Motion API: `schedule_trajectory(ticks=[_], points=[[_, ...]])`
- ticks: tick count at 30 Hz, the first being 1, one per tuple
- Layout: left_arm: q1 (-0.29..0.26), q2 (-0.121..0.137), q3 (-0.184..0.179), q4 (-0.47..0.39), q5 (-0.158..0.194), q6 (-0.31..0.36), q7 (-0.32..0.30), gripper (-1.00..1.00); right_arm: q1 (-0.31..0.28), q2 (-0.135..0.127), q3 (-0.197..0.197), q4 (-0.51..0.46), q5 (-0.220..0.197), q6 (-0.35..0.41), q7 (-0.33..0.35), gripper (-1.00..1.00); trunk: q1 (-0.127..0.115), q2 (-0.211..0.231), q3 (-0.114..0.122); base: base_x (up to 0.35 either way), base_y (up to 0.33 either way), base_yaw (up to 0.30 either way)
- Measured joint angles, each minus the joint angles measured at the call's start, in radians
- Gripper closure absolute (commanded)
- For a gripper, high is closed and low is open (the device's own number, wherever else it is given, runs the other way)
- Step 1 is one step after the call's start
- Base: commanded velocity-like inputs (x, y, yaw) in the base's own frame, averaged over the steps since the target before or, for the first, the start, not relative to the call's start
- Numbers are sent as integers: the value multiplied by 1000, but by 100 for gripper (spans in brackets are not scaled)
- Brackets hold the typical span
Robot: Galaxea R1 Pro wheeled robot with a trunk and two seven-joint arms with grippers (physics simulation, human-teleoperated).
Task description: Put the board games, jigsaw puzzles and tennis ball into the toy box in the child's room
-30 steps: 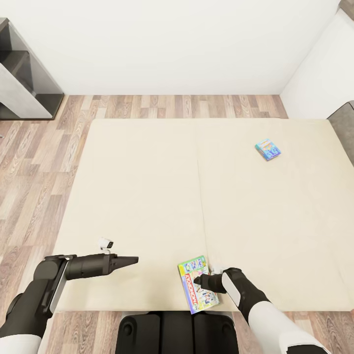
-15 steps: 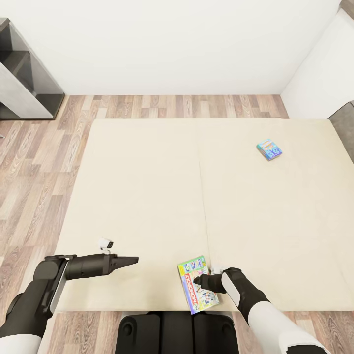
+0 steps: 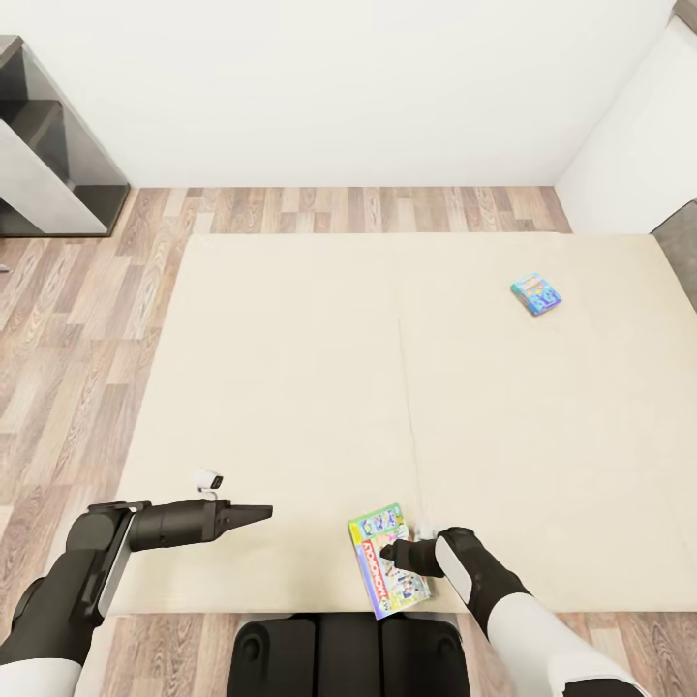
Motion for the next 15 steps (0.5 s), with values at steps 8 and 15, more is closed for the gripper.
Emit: schedule_trajectory(ticks=[8, 15], points=[[0, 0, 0, 0, 0, 0, 0, -100, 0, 5, 0, 0, 1, 0, 0, -100, 0, 0, 0, 0, 69, 0], [0, 0, 0, 0, 0, 0, 0, -100, 0, 5, 0, 0, 0, 0, 0, -100, 0, 0, 0, 0, 65, 0]])
